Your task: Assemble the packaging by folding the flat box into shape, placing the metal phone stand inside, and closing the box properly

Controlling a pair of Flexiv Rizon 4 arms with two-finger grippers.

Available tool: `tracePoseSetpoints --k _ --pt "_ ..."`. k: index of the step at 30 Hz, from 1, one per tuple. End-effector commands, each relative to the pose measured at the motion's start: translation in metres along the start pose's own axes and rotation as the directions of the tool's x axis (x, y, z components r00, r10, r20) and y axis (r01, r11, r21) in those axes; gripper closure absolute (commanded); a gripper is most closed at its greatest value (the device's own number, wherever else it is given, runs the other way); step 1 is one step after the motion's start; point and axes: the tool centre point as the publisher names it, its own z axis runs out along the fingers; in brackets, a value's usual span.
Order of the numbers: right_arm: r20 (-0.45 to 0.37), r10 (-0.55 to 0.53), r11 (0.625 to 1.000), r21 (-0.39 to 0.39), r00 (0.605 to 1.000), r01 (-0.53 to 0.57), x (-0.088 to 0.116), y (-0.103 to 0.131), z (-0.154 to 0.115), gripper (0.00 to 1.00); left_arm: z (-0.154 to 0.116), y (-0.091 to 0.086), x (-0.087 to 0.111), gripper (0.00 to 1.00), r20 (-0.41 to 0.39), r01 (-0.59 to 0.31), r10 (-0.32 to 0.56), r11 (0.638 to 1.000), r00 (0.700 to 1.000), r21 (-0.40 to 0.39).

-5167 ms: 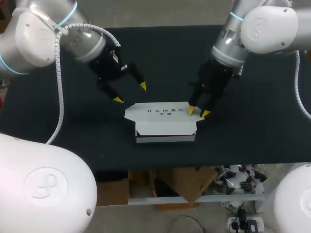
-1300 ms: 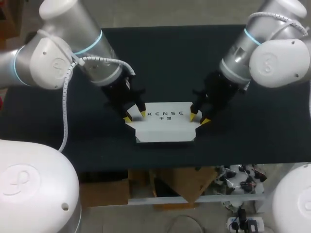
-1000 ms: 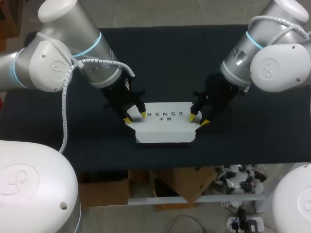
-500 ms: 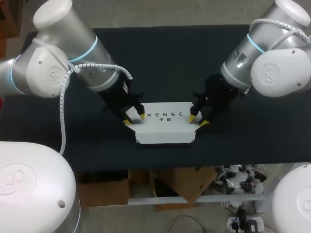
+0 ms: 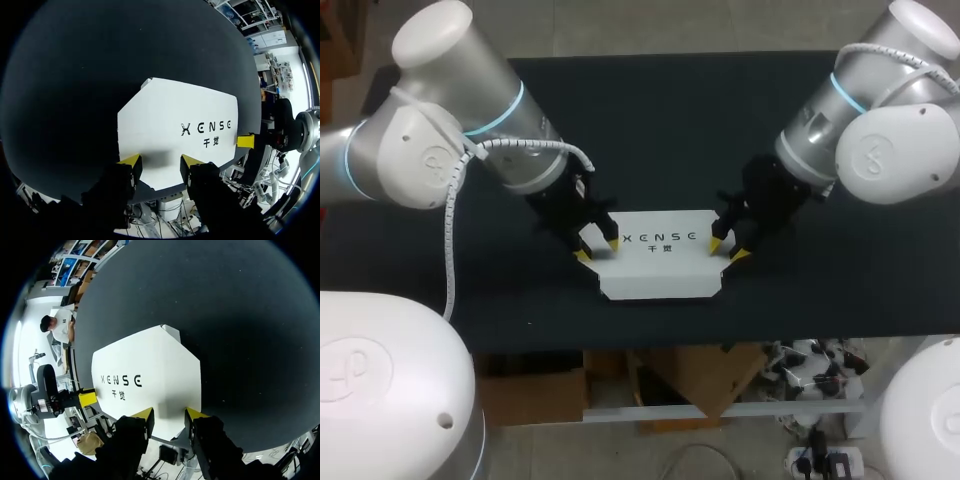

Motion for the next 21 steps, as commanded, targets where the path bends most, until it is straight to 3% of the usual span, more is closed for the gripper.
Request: tracePoseSetpoints --k 1,21 --pt "-0.004 0.000 1.000 -0.001 1.000 0.000 -0.0010 -0.0001 0.0024 0.58 0.0042 0.0017 0.0012 0.48 0.009 -0.001 0.001 1.000 1.000 0.009" --pt "-0.008 0.003 1.000 0.001 1.000 -0.003 -0.0006 0.0022 0.0051 0.59 0.0063 0.0021 -0.0086 0.48 0.007 -0.003 0.003 1.000 1.000 0.015"
